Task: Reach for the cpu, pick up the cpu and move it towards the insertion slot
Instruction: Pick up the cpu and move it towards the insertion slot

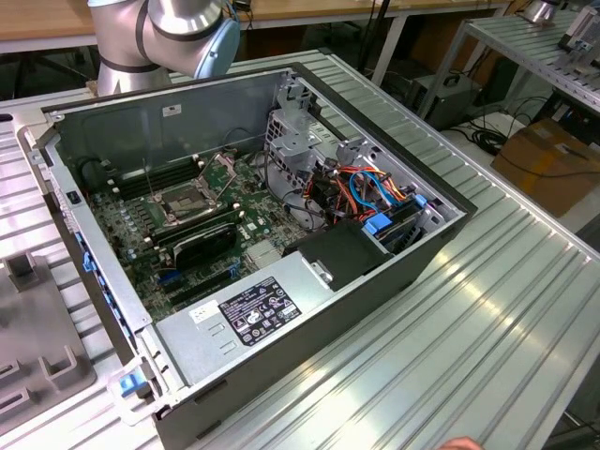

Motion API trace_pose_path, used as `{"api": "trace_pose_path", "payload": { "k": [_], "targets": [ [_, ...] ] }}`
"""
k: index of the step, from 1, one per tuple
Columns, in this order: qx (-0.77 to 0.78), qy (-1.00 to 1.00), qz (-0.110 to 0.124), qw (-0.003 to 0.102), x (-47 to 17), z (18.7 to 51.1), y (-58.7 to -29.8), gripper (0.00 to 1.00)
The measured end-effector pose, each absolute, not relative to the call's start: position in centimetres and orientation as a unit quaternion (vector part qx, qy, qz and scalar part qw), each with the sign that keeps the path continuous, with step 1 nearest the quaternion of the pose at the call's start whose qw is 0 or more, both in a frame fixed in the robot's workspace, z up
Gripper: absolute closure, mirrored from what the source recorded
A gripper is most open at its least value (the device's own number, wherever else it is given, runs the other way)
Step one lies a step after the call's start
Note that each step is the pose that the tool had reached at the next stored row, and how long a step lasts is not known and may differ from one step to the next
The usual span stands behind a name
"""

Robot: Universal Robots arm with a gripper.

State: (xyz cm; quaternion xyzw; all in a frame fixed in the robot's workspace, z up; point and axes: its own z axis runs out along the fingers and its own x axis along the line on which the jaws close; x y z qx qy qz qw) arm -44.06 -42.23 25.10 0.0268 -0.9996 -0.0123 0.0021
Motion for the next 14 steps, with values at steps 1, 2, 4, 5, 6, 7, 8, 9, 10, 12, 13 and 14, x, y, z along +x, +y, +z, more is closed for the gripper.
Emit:
{"api": "trace_pose_path", "payload": {
  "k": [1,2,4,5,6,7,8,9,10,12,13,14],
  "targets": [
    [0.027,-1.000,-0.012,0.002,-44.1,25.0,-42.2,0.40],
    [0.027,-1.000,-0.012,0.002,-44.1,25.0,-42.2,0.38],
    [0.027,-1.000,-0.011,0.002,-44.1,24.7,-42.2,0.32],
    [0.027,-1.000,-0.011,0.002,-44.1,24.7,-42.2,0.32],
    [0.027,-1.000,-0.011,0.002,-44.1,24.5,-42.2,0.32],
    [0.027,-1.000,-0.011,0.002,-44.1,24.4,-42.2,0.32],
    [0.027,-1.000,-0.011,0.002,-44.1,24.3,-42.2,0.32],
    [0.027,-1.000,-0.009,0.002,-44.1,24.2,-42.2,0.32],
    [0.027,-1.000,-0.007,0.002,-44.1,24.1,-42.2,0.32],
    [0.027,-1.000,-0.004,0.002,-44.0,23.9,-42.2,0.32],
    [0.027,-1.000,-0.003,0.002,-44.0,23.8,-42.2,0.32],
    [0.027,-1.000,-0.002,0.002,-44.0,23.6,-42.2,0.32]
  ]
}}
